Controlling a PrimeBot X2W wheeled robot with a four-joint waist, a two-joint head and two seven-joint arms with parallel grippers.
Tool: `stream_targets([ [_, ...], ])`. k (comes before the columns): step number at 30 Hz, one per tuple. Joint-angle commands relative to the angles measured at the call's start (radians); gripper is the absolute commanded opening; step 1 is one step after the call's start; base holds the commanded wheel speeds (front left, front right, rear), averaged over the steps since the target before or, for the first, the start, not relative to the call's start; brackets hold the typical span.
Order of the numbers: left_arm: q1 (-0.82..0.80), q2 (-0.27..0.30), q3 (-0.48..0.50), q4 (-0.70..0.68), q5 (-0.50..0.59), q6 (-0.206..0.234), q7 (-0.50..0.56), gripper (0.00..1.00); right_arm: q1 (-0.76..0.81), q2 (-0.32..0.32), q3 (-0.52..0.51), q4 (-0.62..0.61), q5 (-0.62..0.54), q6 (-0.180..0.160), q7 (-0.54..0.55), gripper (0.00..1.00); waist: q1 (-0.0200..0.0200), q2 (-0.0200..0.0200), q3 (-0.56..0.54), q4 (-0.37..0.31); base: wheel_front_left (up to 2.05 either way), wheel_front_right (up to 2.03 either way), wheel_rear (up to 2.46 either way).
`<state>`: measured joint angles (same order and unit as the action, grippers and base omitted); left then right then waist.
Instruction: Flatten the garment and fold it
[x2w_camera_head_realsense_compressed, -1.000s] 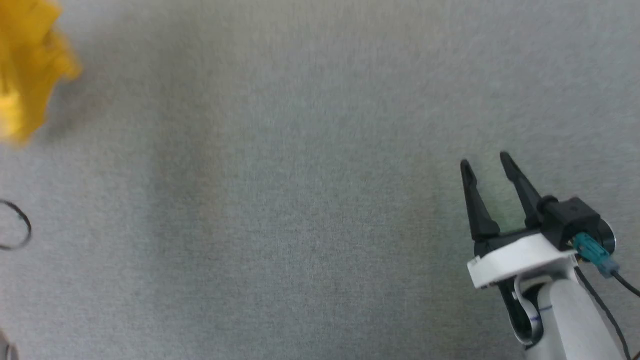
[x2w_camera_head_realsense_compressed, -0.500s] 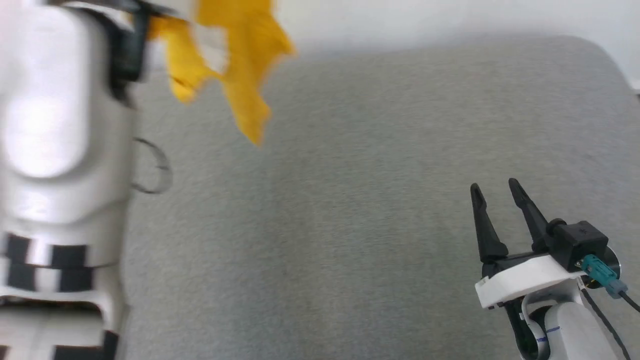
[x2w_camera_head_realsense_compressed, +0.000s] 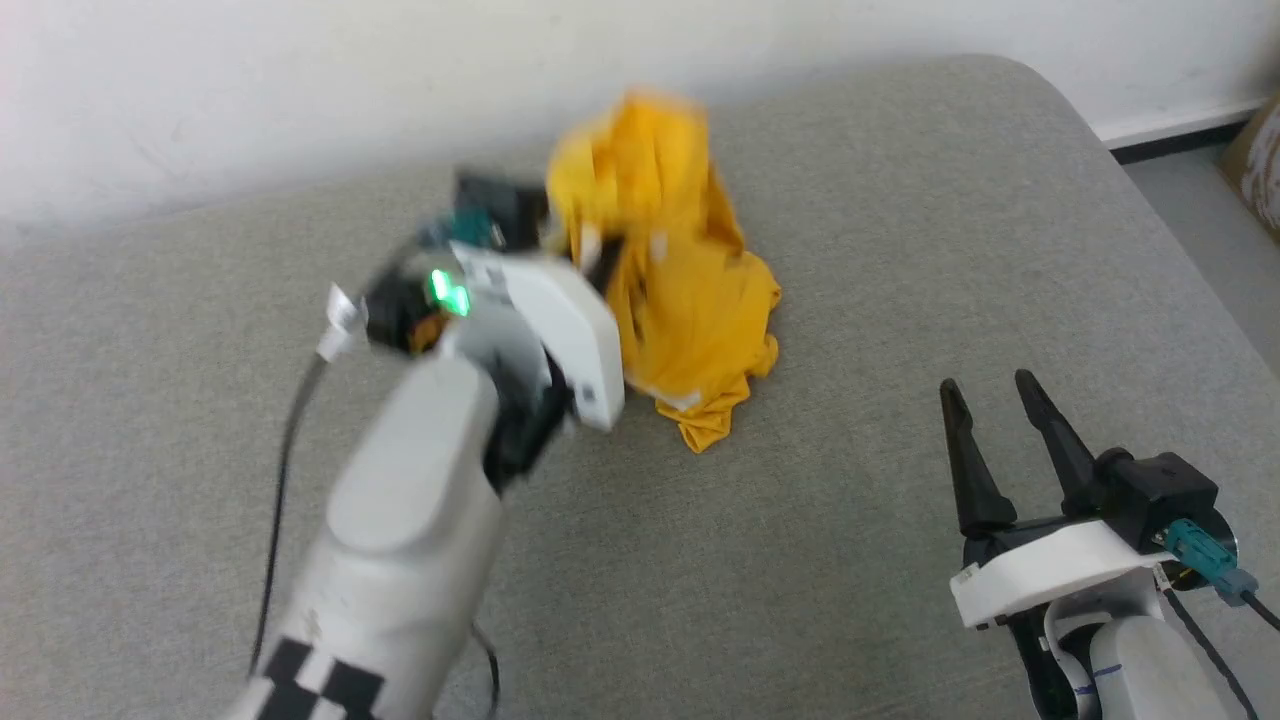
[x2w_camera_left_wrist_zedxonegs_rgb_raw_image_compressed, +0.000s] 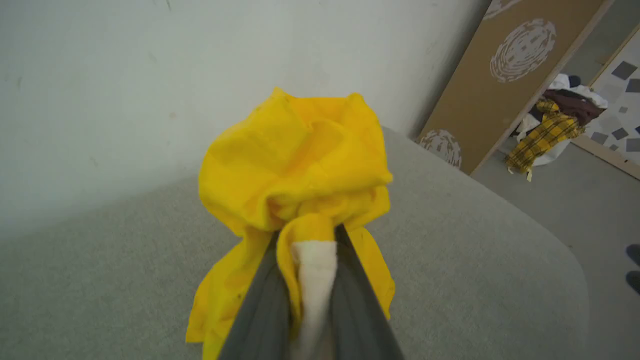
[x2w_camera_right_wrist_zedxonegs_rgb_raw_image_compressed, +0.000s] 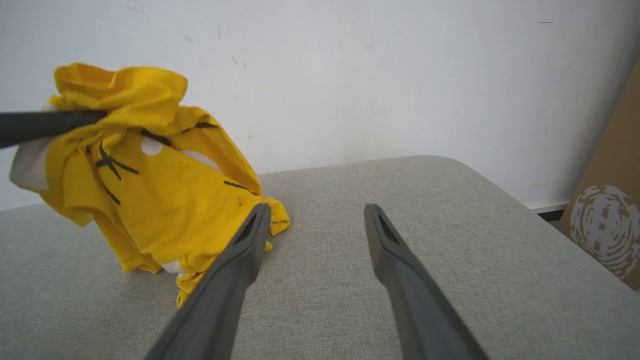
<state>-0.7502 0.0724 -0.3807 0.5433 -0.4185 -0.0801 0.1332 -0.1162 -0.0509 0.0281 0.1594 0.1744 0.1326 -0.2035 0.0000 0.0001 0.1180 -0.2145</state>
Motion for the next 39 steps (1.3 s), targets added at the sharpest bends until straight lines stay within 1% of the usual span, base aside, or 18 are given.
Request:
stream_targets([
  [1,0.049,-0.006,-0.026,0.057,0.003,0.025,0.039,0.0,0.008,0.001,0.001,-0.003,0.009,-0.002,-0.002,1.0,0.0,-0.0001,0.007,-0.013,0.0,0.0,0.0],
  [4,0.095,-0.011,-0.079,0.151,0.016,0.04,0.111,0.0,0.004,0.001,0.009,0.001,0.017,-0.002,-0.003,1.0,0.0,-0.0001,0.012,-0.014,0.0,0.0,0.0],
  [6,0.115,-0.014,-0.11,0.206,0.016,0.037,0.171,0.0,0.001,0.001,0.015,0.005,0.021,-0.002,-0.003,1.0,0.0,-0.0001,0.014,-0.011,0.0,0.0,0.0],
  [7,0.115,-0.014,-0.11,0.206,0.016,0.037,0.171,0.0,0.001,0.001,0.015,0.005,0.021,-0.002,-0.003,1.0,0.0,-0.0001,0.014,-0.011,0.0,0.0,0.0],
  [10,0.129,-0.017,-0.139,0.261,0.007,0.031,0.242,0.0,-0.002,0.001,0.022,0.009,0.02,-0.002,-0.003,1.0,0.0,-0.0001,0.014,-0.004,0.0,0.0,0.0],
  [11,0.13,-0.017,-0.143,0.268,0.002,0.03,0.252,0.34,-0.002,0.001,0.022,0.01,0.02,-0.002,-0.004,1.0,0.0,-0.0001,0.013,0.0,0.0,0.0,0.0],
  [12,0.13,-0.018,-0.143,0.266,-0.003,0.031,0.242,0.96,-0.002,0.001,0.022,0.012,0.019,-0.002,-0.004,1.0,0.0,-0.0001,0.011,0.006,0.0,0.0,0.0],
  [13,0.13,-0.018,-0.14,0.259,-0.008,0.032,0.221,1.0,-0.001,0.001,0.021,0.013,0.018,-0.002,-0.004,1.0,0.0,-0.0001,0.009,0.012,0.0,0.0,0.0],
  [16,0.134,-0.019,-0.125,0.222,-0.018,0.041,0.118,1.0,0.005,0.001,0.02,0.015,0.011,-0.002,0.0,1.0,0.0,-0.0001,-0.003,0.031,0.0,0.0,0.0],
  [20,0.158,-0.014,-0.079,0.139,-0.024,0.066,-0.094,1.0,0.012,0.001,0.015,0.008,0.003,-0.002,0.006,1.0,0.0,-0.0001,-0.02,0.058,0.0,0.0,0.0],
  [23,0.192,0.006,-0.04,0.069,-0.02,0.09,-0.256,1.0,0.019,0.001,0.012,-0.001,-0.003,-0.002,0.01,1.0,0.0,-0.0001,-0.028,0.079,0.0,0.0,0.0],
  [25,0.221,0.025,-0.016,0.024,-0.012,0.113,-0.335,1.0,0.023,0.001,0.009,-0.008,-0.008,-0.002,0.014,1.0,0.0,-0.0001,-0.031,0.095,0.0,0.0,0.0],
  [28,0.272,0.052,0.032,-0.059,-0.004,0.142,-0.385,1.0,0.029,0.001,0.01,-0.021,-0.013,-0.002,0.022,1.0,0.0,-0.0001,-0.033,0.115,0.0,0.0,0.0],
  [30,0.313,0.075,0.062,-0.121,0.015,0.158,-0.393,1.0,0.032,0.001,0.011,-0.028,-0.016,-0.002,0.027,1.0,0.0,-0.0001,-0.036,0.13,0.0,0.0,0.0],
  [32,0.363,0.089,0.109,-0.212,0.041,0.171,-0.394,1.0,0.034,0.001,0.013,-0.036,-0.02,-0.002,0.032,1.0,0.0,-0.0001,-0.037,0.144,0.0,0.0,0.0],
  [34,0.425,0.099,0.153,-0.288,0.07,0.171,-0.394,1.0,0.035,0.001,0.015,-0.044,-0.023,-0.002,0.037,1.0,0.0,-0.0001,-0.039,0.156,0.0,0.0,0.0],
  [39,0.556,0.084,0.242,-0.407,0.13,0.152,-0.395,1.0,0.027,0.001,0.023,-0.066,-0.049,-0.002,0.06,1.0,0.0,-0.0001,-0.032,0.203,0.0,0.0,0.0],
])
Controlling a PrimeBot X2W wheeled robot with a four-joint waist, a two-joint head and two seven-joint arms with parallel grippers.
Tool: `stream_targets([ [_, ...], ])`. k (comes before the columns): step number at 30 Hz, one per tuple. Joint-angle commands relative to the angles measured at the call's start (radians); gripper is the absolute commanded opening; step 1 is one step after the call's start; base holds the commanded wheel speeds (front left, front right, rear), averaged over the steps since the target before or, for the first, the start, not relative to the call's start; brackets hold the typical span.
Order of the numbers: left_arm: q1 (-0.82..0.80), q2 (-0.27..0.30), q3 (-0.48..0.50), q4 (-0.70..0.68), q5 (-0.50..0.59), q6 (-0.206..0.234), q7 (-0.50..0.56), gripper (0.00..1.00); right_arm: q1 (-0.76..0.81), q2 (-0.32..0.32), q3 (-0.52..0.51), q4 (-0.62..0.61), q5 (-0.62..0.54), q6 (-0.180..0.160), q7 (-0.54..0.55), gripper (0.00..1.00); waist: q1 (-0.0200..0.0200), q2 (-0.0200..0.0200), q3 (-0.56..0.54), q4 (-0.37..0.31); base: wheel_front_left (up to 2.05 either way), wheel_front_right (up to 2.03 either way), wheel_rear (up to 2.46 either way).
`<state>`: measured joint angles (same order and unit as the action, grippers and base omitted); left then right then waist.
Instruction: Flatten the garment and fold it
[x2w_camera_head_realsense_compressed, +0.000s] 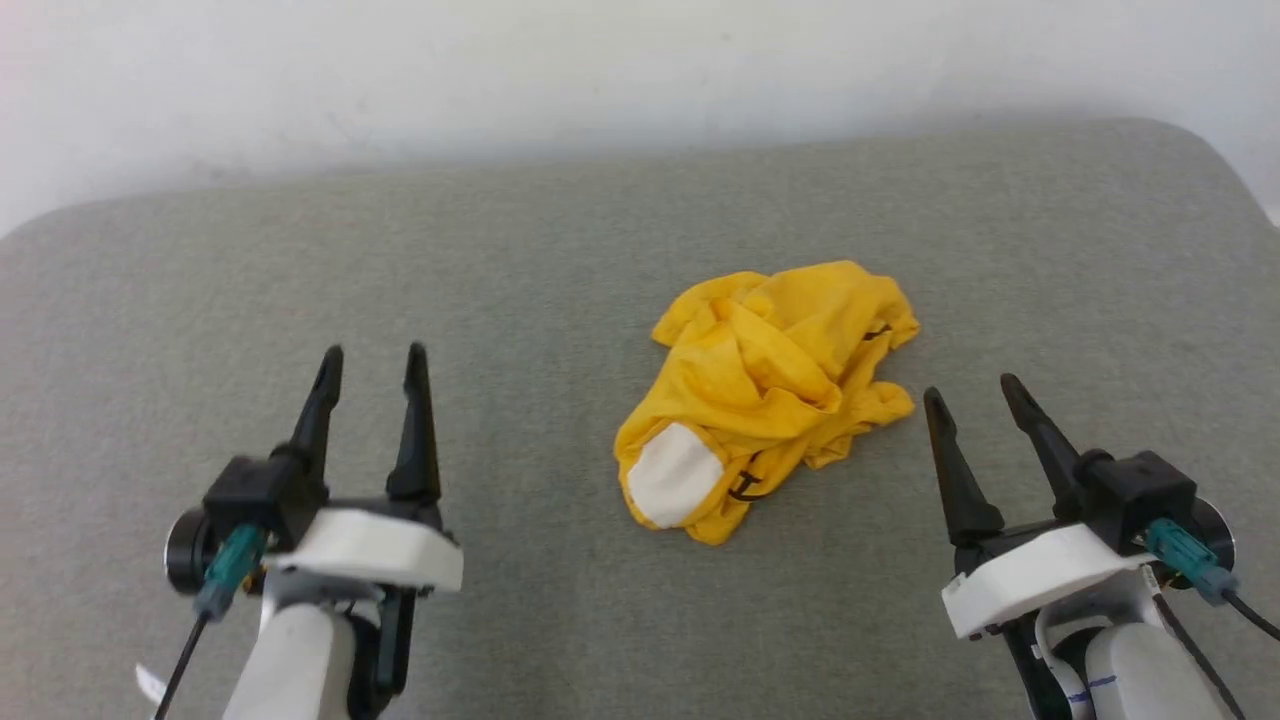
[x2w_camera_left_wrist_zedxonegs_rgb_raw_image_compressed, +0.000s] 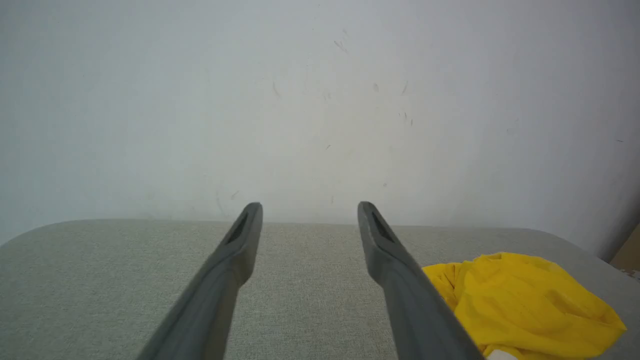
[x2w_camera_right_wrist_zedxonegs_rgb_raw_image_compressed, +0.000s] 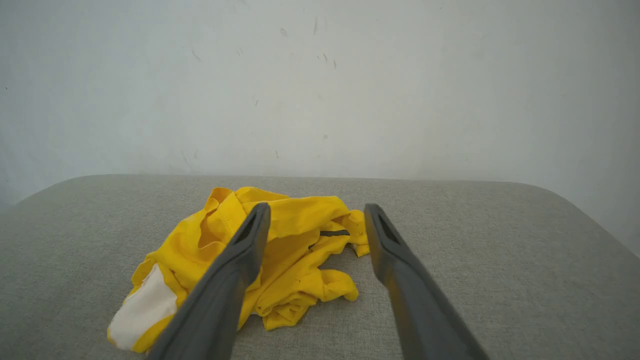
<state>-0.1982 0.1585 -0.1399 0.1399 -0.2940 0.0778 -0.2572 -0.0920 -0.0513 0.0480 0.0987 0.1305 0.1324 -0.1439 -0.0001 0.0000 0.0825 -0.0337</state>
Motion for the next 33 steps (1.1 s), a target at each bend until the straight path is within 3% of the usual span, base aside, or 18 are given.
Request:
stream_targets([
  [1,0.023,-0.011,0.016,-0.019,0.015,-0.012,-0.004,1.0,-0.001,0.001,0.006,-0.01,-0.013,-0.002,0.007,1.0,0.0001,0.0,0.007,0.033,0.0,0.0,0.0],
  [6,0.081,-0.057,0.073,-0.066,0.054,-0.037,-0.004,1.0,-0.041,0.001,0.032,-0.008,-0.04,-0.002,0.092,1.0,0.0001,0.0,0.025,0.092,0.0,0.0,0.0],
  [15,0.079,-0.102,0.119,-0.071,0.077,-0.078,-0.004,1.0,-0.153,0.001,0.034,0.096,-0.044,-0.002,0.475,1.0,0.0001,0.0,0.059,0.169,0.0,0.0,0.0],
  [18,0.074,-0.106,0.124,-0.063,0.075,-0.086,-0.004,1.0,-0.178,0.001,0.039,0.108,-0.042,-0.002,0.546,1.0,0.0001,0.0,0.064,0.182,0.0,0.0,0.0],
  [19,0.073,-0.106,0.124,-0.06,0.075,-0.089,-0.004,1.0,-0.181,0.001,0.041,0.109,-0.038,-0.002,0.563,0.56,0.0001,0.0,0.064,0.184,0.0,0.0,0.0],
  [21,0.072,-0.107,0.124,-0.054,0.076,-0.092,-0.004,1.0,-0.185,0.001,0.051,0.103,-0.032,-0.002,0.58,0.0,0.0001,0.0,0.065,0.187,0.0,0.0,0.0],
  [28,0.077,-0.108,0.118,-0.044,0.06,-0.086,-0.004,1.0,-0.169,0.001,0.074,0.005,0.041,-0.002,0.512,0.0,0.0001,0.0,0.054,0.176,0.0,0.0,0.0],
  [33,0.077,-0.108,0.122,-0.048,0.067,-0.084,-0.004,1.0,-0.128,0.001,-0.04,-0.132,0.077,-0.002,0.402,0.0,0.0001,0.0,0.043,0.153,0.0,0.0,0.0],
])
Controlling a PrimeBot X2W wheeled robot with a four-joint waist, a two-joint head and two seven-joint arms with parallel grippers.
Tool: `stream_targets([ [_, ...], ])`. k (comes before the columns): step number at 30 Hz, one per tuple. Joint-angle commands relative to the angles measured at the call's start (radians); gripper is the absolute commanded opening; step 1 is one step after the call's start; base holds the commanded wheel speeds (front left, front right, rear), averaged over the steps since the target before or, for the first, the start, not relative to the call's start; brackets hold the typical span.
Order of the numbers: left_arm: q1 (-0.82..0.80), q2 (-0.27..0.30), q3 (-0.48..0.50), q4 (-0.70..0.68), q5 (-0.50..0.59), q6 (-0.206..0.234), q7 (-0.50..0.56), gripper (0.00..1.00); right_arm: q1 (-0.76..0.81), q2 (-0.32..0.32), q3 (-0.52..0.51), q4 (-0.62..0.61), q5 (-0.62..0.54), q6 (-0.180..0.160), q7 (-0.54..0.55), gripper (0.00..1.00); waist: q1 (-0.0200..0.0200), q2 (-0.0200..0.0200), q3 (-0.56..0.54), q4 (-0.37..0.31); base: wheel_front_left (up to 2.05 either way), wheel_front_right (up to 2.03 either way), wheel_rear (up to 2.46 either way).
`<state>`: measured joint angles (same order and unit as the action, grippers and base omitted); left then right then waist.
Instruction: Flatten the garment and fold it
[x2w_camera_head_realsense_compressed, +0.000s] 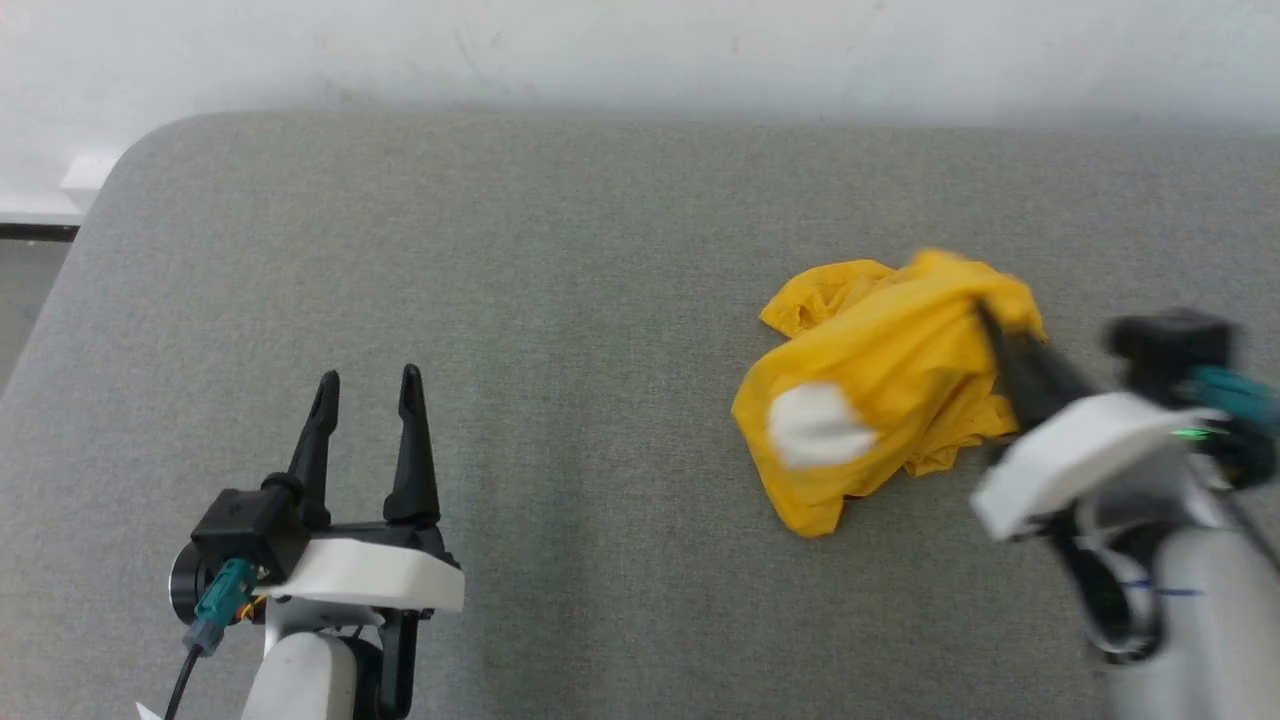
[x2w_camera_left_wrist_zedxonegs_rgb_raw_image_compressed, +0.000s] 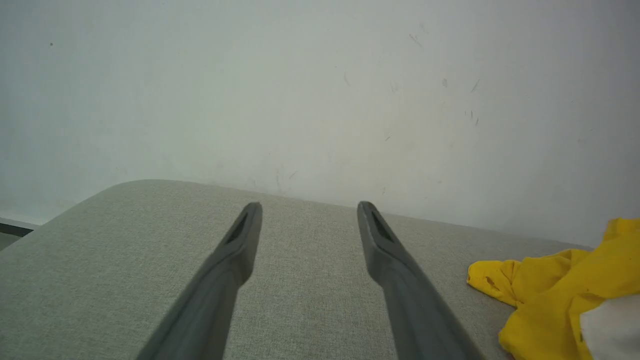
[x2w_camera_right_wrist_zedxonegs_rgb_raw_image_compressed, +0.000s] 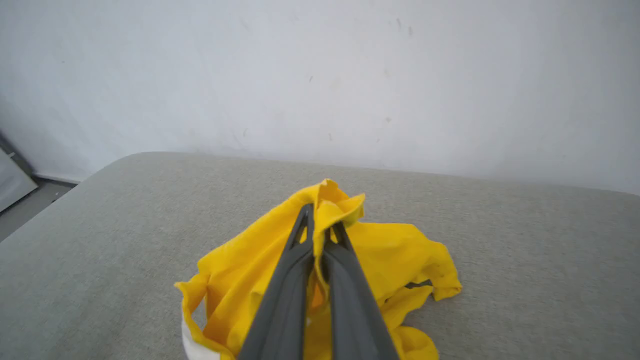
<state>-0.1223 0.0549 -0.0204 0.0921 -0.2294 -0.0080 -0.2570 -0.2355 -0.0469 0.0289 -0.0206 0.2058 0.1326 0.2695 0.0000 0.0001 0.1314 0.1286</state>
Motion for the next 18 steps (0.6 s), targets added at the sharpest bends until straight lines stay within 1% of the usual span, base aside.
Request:
stream_targets([
  [1,0.001,-0.005,0.004,-0.002,0.003,0.0,-0.005,1.0,0.029,-0.003,-0.064,-0.037,-0.002,-0.002,-0.028,0.0,0.0,-0.0001,-0.007,-0.013,0.0,0.0,0.0],
  [4,0.002,-0.005,0.006,-0.005,0.003,-0.001,-0.005,1.0,0.079,-0.003,-0.223,-0.082,-0.009,-0.002,-0.056,0.0,0.0,-0.0001,-0.011,-0.029,0.0,0.0,0.0],
  [8,0.004,-0.005,0.003,-0.004,0.003,-0.003,-0.005,1.0,0.148,-0.003,-0.435,-0.04,-0.035,-0.002,-0.024,0.0,0.0,-0.0001,-0.014,-0.047,0.0,0.0,0.0],
  [11,0.005,-0.005,0.001,-0.003,0.003,-0.005,-0.005,1.0,0.19,-0.003,-0.533,0.028,-0.048,-0.002,0.031,0.0,0.0,-0.0001,-0.015,-0.059,0.0,0.0,0.0],
  [14,0.005,-0.005,0.003,-0.001,0.003,-0.005,-0.005,1.0,0.215,-0.003,-0.594,0.096,-0.056,-0.002,0.078,0.0,0.0,-0.0001,-0.016,-0.071,0.0,0.0,0.0],
  [15,0.005,-0.005,0.004,-0.001,0.003,-0.005,-0.005,1.0,0.219,-0.003,-0.604,0.113,-0.06,-0.002,0.089,0.3,0.0,-0.0001,-0.016,-0.074,0.0,0.0,0.0],
  [16,0.005,-0.005,0.005,0.0,0.004,-0.005,-0.005,1.0,0.219,-0.003,-0.611,0.126,-0.061,-0.002,0.092,0.93,0.0,-0.0001,-0.017,-0.077,0.0,0.0,0.0],
  [17,0.006,-0.005,0.006,0.0,0.004,-0.005,-0.005,1.0,0.217,-0.003,-0.613,0.133,-0.062,-0.002,0.085,1.0,0.0,-0.0001,-0.018,-0.081,0.0,0.0,0.0],
  [18,0.006,-0.005,0.006,0.001,0.005,-0.006,-0.005,1.0,0.213,-0.003,-0.607,0.136,-0.062,-0.002,0.069,1.0,0.0,-0.0001,-0.019,-0.084,0.0,0.0,0.0],
])
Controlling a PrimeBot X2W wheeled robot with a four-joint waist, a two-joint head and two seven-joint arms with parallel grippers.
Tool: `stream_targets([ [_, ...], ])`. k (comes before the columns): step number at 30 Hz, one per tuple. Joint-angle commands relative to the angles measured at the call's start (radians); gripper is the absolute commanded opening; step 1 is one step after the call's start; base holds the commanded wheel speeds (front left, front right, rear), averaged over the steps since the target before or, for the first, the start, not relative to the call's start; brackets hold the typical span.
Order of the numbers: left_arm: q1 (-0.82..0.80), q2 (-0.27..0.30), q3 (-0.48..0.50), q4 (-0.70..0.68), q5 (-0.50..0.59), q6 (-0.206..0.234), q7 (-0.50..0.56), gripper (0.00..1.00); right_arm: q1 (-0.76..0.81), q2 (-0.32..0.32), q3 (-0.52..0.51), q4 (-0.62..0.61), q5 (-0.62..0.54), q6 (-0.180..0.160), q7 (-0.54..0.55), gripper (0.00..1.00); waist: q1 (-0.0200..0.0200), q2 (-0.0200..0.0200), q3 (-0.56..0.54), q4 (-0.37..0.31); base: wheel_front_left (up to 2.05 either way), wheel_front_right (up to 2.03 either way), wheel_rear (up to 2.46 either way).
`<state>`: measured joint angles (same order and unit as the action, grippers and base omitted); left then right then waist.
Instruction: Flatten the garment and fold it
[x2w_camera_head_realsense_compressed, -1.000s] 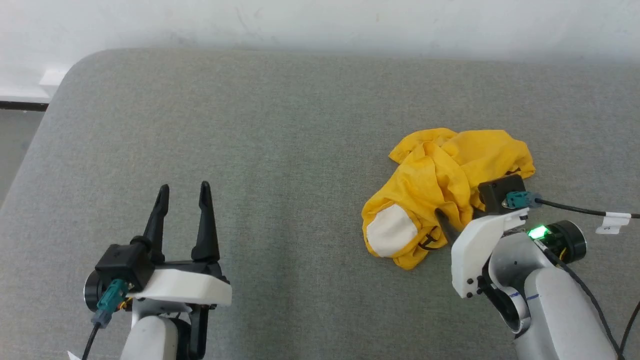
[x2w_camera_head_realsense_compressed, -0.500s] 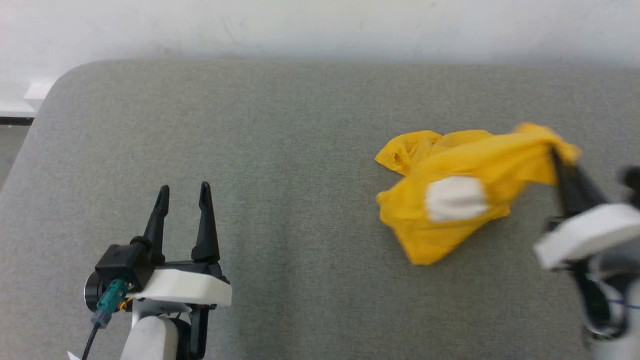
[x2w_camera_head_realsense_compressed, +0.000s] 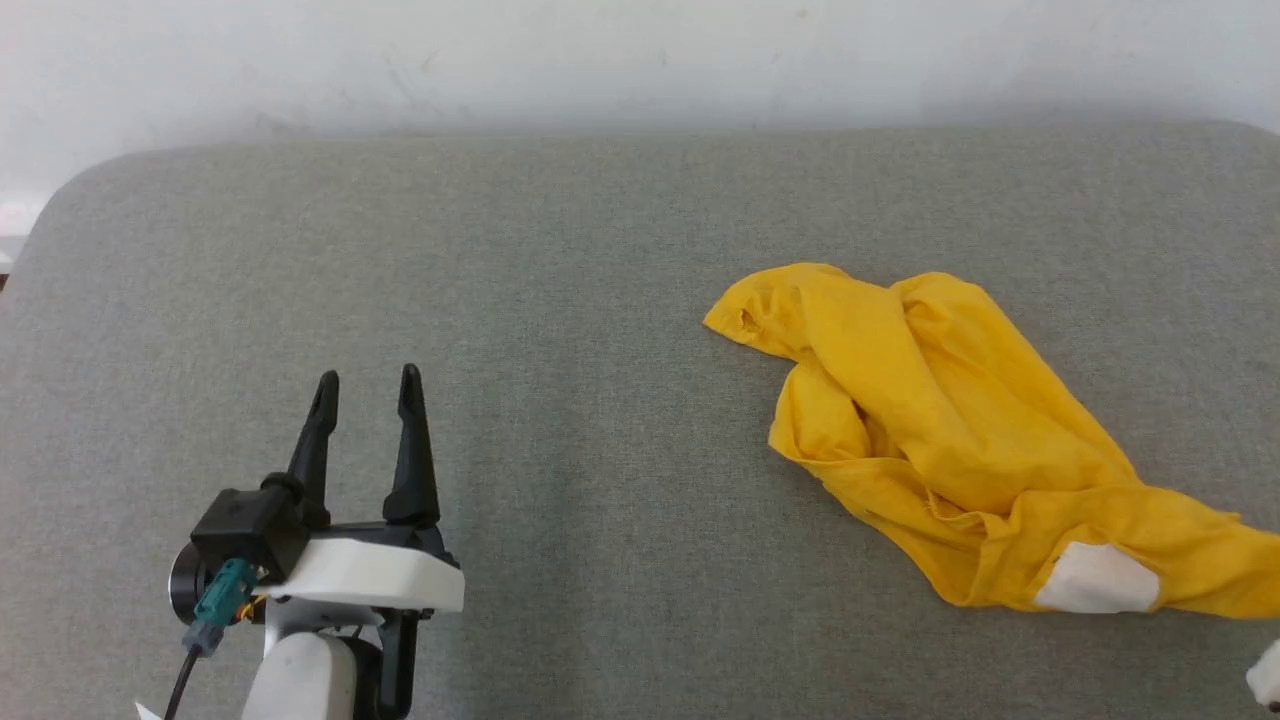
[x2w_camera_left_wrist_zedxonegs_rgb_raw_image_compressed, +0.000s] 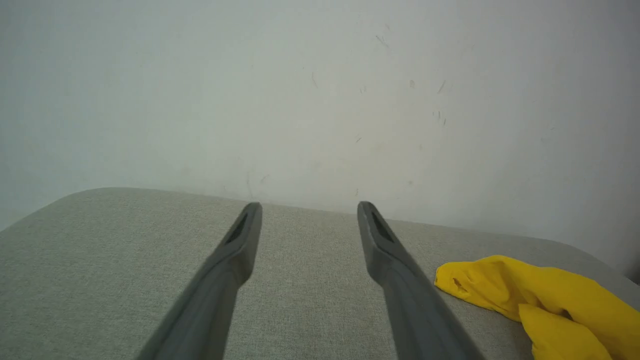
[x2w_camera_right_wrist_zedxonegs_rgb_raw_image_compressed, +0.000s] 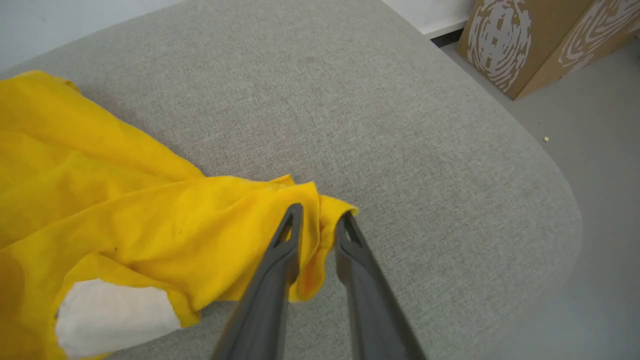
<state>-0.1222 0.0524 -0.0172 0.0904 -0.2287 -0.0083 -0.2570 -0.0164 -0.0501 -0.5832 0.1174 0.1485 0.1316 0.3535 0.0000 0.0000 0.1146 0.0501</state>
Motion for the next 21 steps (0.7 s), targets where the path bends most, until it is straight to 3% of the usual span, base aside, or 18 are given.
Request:
stream_targets([
  [1,0.006,-0.002,0.002,0.004,0.005,-0.007,-0.005,1.0,-0.009,0.0,0.019,-0.003,-0.002,-0.001,-0.039,1.0,0.0,0.0,-0.003,-0.008,0.0,0.0,0.0],
  [9,-0.009,-0.002,-0.065,0.045,-0.035,-0.012,-0.005,1.0,0.003,0.0,0.254,-0.102,-0.032,-0.001,-0.332,1.0,0.0,0.0,-0.009,-0.035,0.0,0.0,0.0],
  [16,-0.126,-0.002,-0.252,0.182,-0.113,-0.004,0.009,1.0,0.028,0.0,0.391,-0.124,-0.025,-0.001,-0.396,1.0,0.0,0.0,0.006,-0.086,0.0,0.0,0.0],
  [21,-0.296,-0.002,-0.412,0.325,-0.222,0.009,0.13,1.0,0.024,0.0,0.456,-0.121,-0.017,-0.001,-0.402,1.0,0.0,0.0,0.045,-0.147,0.0,0.0,0.0],
])
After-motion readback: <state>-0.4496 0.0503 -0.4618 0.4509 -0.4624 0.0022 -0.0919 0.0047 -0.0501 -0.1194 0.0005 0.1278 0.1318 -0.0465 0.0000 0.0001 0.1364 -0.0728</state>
